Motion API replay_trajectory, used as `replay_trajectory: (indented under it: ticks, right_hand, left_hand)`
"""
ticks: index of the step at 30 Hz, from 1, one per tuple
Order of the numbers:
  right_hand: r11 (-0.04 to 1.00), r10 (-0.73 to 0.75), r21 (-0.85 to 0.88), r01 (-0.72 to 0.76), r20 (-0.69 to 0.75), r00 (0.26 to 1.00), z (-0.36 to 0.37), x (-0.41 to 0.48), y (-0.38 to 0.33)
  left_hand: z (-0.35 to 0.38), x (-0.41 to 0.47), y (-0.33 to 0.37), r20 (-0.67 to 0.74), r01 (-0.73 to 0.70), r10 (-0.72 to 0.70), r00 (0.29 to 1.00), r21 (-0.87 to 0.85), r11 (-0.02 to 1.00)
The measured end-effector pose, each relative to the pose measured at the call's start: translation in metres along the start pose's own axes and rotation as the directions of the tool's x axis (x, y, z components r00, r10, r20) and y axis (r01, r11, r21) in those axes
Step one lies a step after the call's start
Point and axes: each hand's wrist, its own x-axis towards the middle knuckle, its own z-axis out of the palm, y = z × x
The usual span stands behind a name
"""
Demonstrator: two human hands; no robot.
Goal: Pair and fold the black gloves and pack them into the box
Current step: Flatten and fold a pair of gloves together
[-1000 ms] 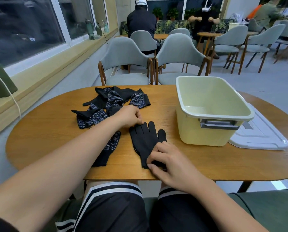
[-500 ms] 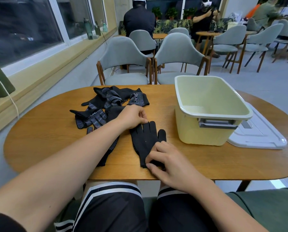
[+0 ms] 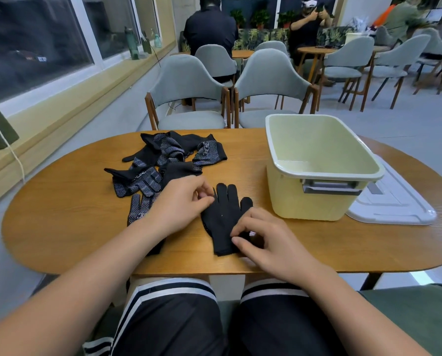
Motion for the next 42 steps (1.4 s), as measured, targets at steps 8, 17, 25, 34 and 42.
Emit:
replay_trajectory:
  ticks: [8,17,25,34,42]
  right_hand:
    - [0.999,-0.004,-0.033,0.006,0.053,0.999,-0.006,-0.005,0.008]
    - [0.998,-0.006,-0.069,0.011,0.078,0.997,-0.005,-0.005,0.006]
    - [0.997,-0.004,-0.080,0.010,0.075,0.997,0.000,-0.004,0.008]
    - [0.986,0.138,0.080,-0.144,0.080,0.987,-0.002,0.002,0.011]
    - [0.972,0.221,0.078,-0.222,0.023,0.975,0.003,0.007,0.011]
  left_hand:
    - [0.006,-0.068,0.021,0.103,-0.162,0.177,0.979,-0.134,0.978]
    - [0.020,-0.088,0.018,0.088,-0.238,0.246,0.965,-0.096,0.967]
    - [0.034,-0.086,0.023,-0.040,-0.331,0.335,0.941,0.088,0.940]
    - [0.031,-0.077,0.018,0.019,-0.012,0.018,1.000,-0.254,0.967]
    - [0.034,-0.078,0.024,-0.021,0.013,-0.017,1.000,-0.181,0.983]
